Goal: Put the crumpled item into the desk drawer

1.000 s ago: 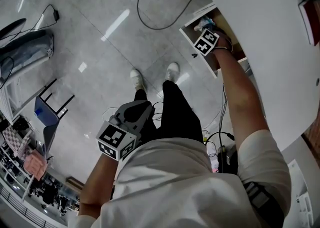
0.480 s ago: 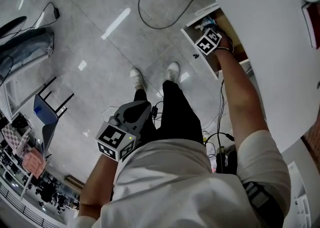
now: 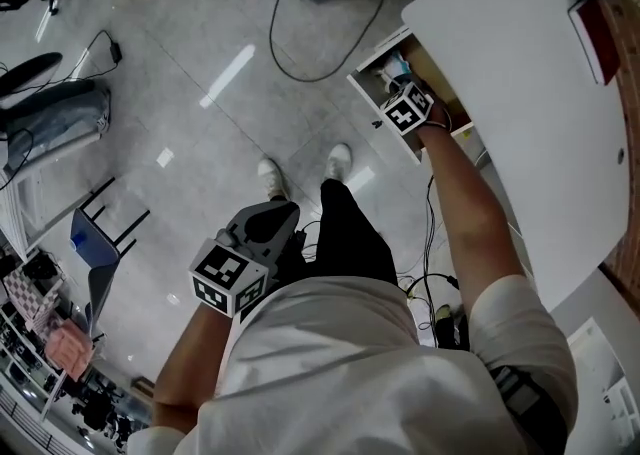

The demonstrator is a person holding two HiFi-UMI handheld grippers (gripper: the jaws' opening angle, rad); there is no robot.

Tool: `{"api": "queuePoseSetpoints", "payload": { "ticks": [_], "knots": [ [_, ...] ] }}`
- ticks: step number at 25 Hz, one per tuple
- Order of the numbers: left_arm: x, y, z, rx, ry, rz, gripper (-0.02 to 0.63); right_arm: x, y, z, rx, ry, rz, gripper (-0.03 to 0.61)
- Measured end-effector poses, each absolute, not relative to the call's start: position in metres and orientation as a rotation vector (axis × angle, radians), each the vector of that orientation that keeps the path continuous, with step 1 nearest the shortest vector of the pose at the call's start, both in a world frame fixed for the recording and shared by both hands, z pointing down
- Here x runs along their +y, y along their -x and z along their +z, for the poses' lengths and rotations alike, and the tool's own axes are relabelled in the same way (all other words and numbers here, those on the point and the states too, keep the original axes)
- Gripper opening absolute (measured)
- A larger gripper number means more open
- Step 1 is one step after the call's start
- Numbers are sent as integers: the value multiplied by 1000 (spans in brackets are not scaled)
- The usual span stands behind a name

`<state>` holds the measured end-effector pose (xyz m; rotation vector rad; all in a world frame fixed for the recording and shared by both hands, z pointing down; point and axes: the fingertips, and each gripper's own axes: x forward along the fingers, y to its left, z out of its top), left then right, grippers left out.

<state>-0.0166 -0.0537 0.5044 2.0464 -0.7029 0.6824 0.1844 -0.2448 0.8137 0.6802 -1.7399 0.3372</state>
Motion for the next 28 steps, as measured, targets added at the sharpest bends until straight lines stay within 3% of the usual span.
{"api": "queuePoseSetpoints", "payload": {
  "ticks": [15, 28],
  "knots": [
    [-55, 20, 418, -611, -2287, 655, 31, -155, -147, 650, -1916, -889, 584, 29],
    [-22, 101, 363, -558, -2432, 626, 31, -44, -58, 528, -2007, -1004, 695, 29]
  ]
}}
